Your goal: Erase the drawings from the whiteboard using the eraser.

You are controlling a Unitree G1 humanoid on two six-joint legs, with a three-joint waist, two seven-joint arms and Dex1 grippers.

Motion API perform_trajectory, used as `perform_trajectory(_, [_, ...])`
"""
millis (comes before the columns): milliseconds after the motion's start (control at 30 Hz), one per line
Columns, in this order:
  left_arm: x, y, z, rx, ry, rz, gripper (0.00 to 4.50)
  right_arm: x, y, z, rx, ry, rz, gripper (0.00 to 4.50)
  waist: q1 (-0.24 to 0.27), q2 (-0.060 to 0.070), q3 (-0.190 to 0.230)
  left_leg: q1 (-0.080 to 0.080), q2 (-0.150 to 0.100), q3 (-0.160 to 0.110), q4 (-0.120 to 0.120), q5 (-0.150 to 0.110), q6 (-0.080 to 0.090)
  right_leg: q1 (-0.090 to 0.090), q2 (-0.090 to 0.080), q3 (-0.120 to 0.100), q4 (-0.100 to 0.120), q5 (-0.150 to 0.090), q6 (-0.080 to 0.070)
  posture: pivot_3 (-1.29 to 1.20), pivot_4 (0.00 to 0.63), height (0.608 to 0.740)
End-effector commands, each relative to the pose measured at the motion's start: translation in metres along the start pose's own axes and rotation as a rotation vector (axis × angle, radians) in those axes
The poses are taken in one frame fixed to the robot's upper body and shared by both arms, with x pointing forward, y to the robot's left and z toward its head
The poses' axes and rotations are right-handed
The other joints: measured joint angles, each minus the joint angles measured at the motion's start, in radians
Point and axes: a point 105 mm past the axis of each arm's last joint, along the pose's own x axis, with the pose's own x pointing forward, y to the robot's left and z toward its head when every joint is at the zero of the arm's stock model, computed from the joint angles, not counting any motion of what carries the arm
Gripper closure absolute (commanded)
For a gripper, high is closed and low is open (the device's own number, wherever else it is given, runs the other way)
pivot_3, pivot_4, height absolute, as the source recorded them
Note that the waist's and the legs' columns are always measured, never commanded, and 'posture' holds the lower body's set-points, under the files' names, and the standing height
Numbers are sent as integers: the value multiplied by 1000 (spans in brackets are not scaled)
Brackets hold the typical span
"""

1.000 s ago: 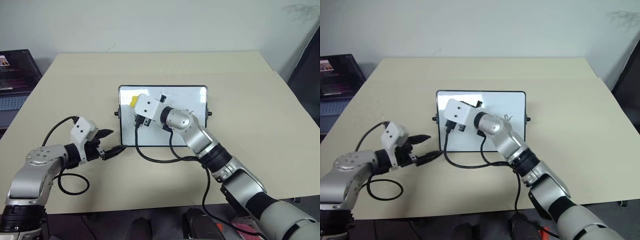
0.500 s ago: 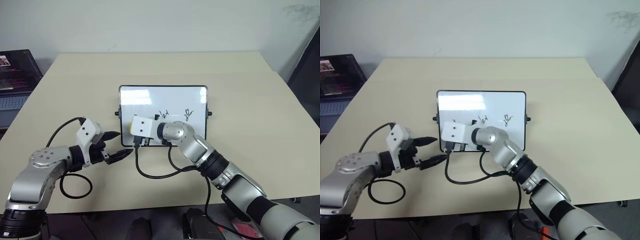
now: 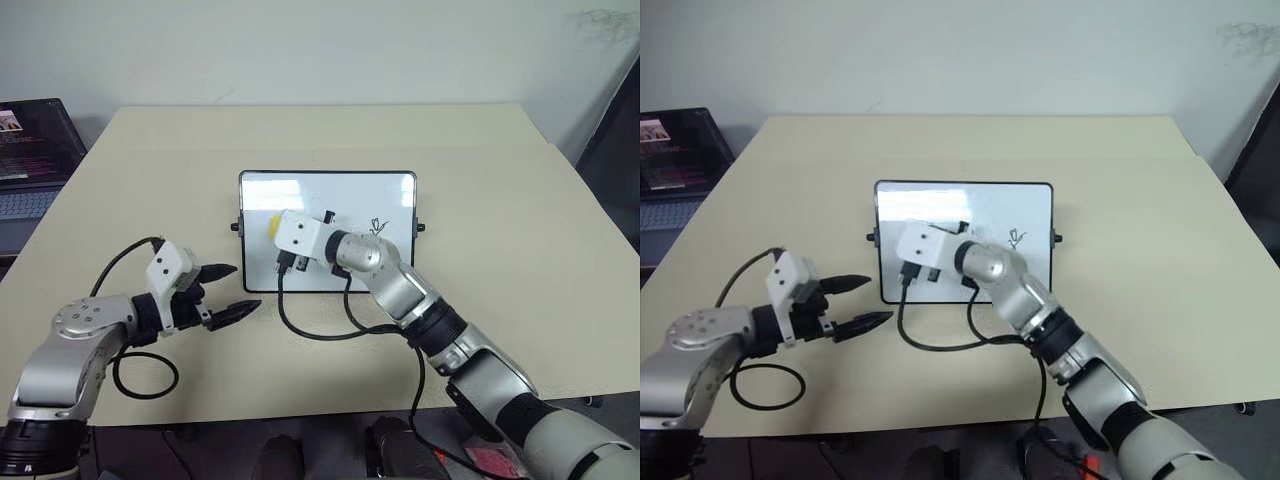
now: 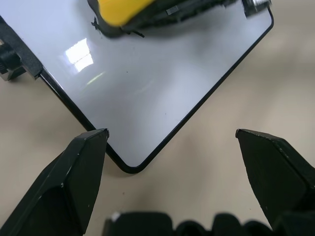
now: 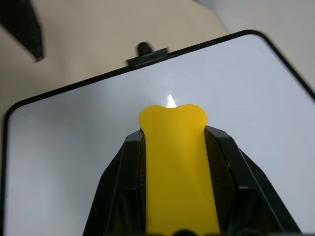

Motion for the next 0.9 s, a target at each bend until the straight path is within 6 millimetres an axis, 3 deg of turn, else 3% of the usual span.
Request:
perform_trajectory(33, [-8, 7, 15, 65, -26, 2, 0, -4, 16, -14, -3, 63, 67, 3183, 0, 0, 0, 0, 0, 0, 0, 0, 0, 0, 0, 0, 0, 0, 0, 0, 150, 740])
perform_trajectory(200, [-7, 9, 17, 92, -28, -13, 0, -5, 14, -13, 19, 65, 49, 3183, 1, 0, 0, 1, 0, 0, 1, 0, 0, 1, 0, -1, 1, 0, 0, 0, 150, 740])
perform_trajectory(367, [-7, 7, 12, 94, -25, -24, 0, -5, -17, 8, 21, -25, -93, 3183, 0, 0, 0, 1, 0, 0, 1, 0, 0, 1, 1, -1, 1, 0, 0, 0, 150, 740])
perform_trajectory(567, [-8, 6, 4, 89, -16, -27, 0, 1, -40, 31, 11, -103, -184, 3183, -1, 0, 0, 0, 0, 0, 0, 0, 0, 1, 1, -1, 1, 0, 0, 0, 150, 740])
perform_trajectory(767, [-8, 8, 2, 85, -17, -25, 0, 14, -30, 41, -16, -132, -134, 3183, -4, 0, 0, 0, 1, 0, -1, 0, 0, -1, 1, -1, 0, -1, -2, 0, 150, 740])
perform_trajectory(900, [-8, 8, 2, 83, -24, -24, 0, 17, -10, 18, 8, -37, -31, 3191, -3, 0, 0, -1, 0, 0, -2, 0, 0, -1, 0, -1, 0, -1, -2, 0, 150, 740])
